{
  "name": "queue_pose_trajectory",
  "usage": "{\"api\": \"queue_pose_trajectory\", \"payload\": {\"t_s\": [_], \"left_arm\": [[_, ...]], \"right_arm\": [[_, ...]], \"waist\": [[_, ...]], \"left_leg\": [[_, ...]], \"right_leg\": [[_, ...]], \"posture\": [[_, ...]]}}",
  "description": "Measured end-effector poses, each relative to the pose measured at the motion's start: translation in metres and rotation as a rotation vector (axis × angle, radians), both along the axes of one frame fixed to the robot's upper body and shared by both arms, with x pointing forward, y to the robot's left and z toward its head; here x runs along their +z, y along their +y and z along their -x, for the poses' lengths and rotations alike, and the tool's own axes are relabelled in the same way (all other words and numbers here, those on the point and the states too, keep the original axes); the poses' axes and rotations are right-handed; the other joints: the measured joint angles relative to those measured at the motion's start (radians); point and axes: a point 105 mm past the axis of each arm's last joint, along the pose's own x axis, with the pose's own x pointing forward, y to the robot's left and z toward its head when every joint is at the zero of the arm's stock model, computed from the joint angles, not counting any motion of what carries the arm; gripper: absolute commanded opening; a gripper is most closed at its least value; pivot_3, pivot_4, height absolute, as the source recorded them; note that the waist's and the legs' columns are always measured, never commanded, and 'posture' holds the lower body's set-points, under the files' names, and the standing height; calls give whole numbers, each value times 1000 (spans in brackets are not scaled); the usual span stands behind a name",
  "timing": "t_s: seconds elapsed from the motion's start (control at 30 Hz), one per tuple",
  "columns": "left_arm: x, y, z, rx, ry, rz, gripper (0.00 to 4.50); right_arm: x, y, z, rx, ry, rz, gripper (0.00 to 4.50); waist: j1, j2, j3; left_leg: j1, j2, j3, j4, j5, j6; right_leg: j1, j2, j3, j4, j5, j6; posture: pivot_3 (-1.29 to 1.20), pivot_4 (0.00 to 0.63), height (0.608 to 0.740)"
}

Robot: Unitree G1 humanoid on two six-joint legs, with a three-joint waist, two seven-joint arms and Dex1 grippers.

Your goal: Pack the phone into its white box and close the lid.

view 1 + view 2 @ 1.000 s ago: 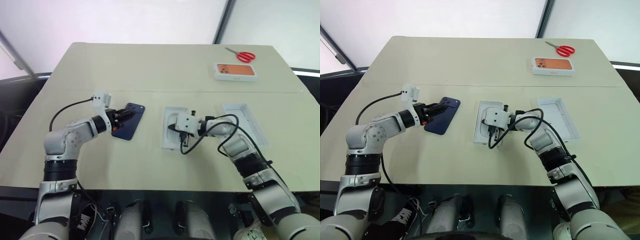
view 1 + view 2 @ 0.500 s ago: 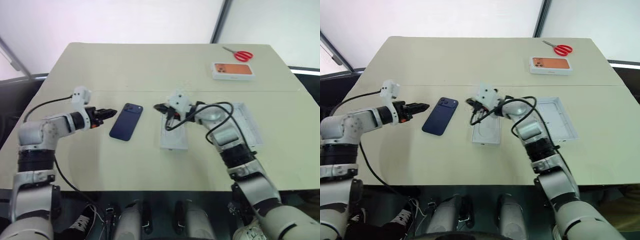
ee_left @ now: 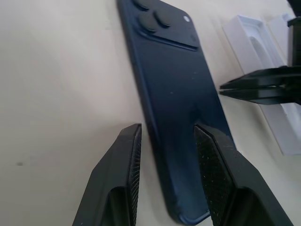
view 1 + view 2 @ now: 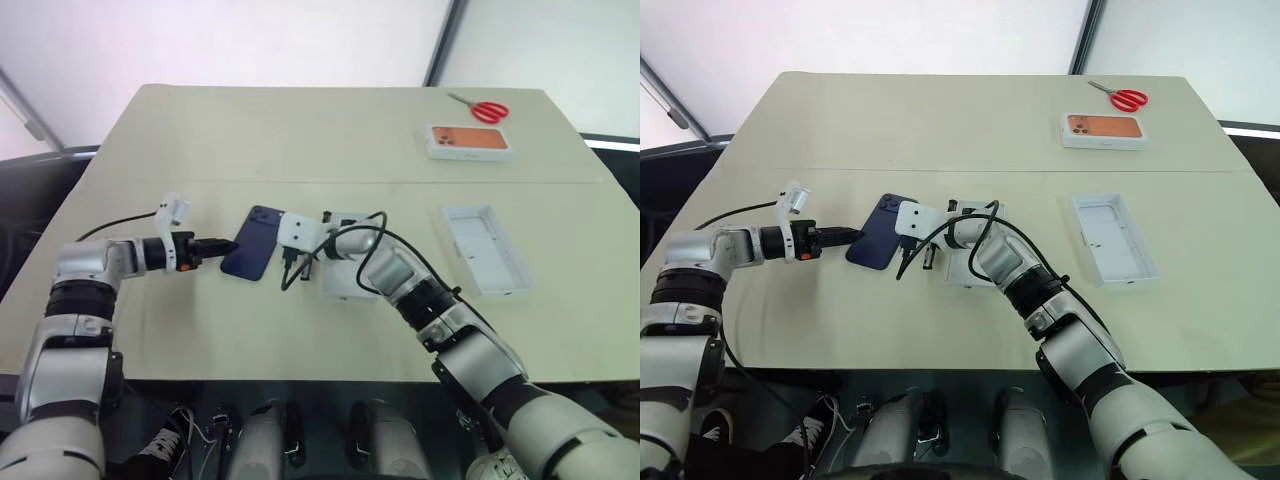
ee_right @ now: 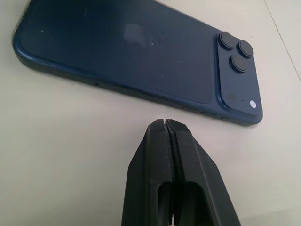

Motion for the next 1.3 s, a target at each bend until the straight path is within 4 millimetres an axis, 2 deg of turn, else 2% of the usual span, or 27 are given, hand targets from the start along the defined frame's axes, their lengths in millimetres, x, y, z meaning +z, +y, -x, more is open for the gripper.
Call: {"api": "queue_pose_trajectory", "payload": {"t_s": [0.3,0.57,0.9,1.03,1.3], "left_arm": [[-5,-12,-8,-35,14,-28,1853],[-5,-18,-9,-59,35,-58,1853],[0,-29,-12,-5,156,-97,1853],[2,-34,-11,21,202,-55,1853],[-4,-63,1,-44,288,100,1853]], "right_arm": [[-3,-3,-1,-21,14,19,39],[-4,4,3,-10,20,12,39],[-6,4,2,-12,17,14,39],[-6,1,1,-16,15,16,39],[-5,1,1,-18,9,13,39]], "waist": [[9,0,-3],[6,1,-5],[7,3,-8],[7,3,-8],[6,3,-8]], "left_leg": [[2,-1,-1,1,-1,-2],[3,-1,-1,1,0,0],[3,-1,-2,1,0,1],[4,-2,-3,1,0,1],[4,-2,-3,1,0,1]], "right_leg": [[2,-1,0,0,0,0],[2,-1,1,1,-1,0],[4,-1,1,1,-1,1],[4,-2,1,1,-2,1],[4,-2,1,1,-2,2]], "posture": [[0,150,738],[0,150,738],[0,150,738],[0,150,738],[0,150,738]]}}
